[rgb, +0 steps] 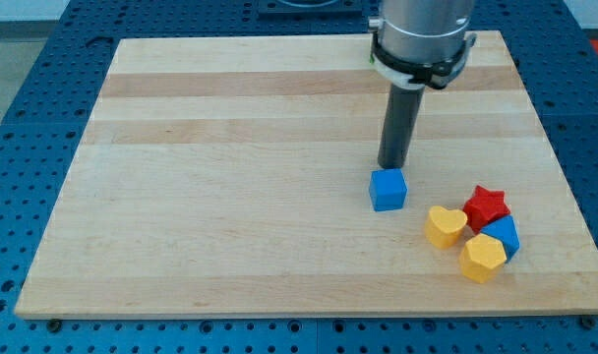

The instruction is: Push blue cube to the left of yellow hexagon

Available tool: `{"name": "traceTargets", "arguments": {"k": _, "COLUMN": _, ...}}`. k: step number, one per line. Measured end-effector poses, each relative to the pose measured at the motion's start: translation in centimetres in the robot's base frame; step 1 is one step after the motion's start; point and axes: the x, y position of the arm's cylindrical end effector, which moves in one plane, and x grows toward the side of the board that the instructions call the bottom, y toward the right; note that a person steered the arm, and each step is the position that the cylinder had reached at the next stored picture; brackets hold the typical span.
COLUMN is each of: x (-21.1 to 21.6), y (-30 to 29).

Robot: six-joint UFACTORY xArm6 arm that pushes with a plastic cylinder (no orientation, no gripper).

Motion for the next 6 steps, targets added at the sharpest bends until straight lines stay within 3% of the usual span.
{"name": "traceTargets", "arguments": {"k": 2, "x": 7.5, "y": -0.4}}
{"name": "traceTargets", "arguments": {"k": 3, "x": 7.9, "y": -0.4}}
{"name": "traceTargets", "arguments": {"k": 4, "x": 5.6, "y": -2.0}}
{"name": "traceTargets", "arguments": {"k": 5, "x": 4.9, "y": -6.1}}
{"name": "traceTargets", "arguments": {"k": 6, "x": 7.9, "y": -8.5}}
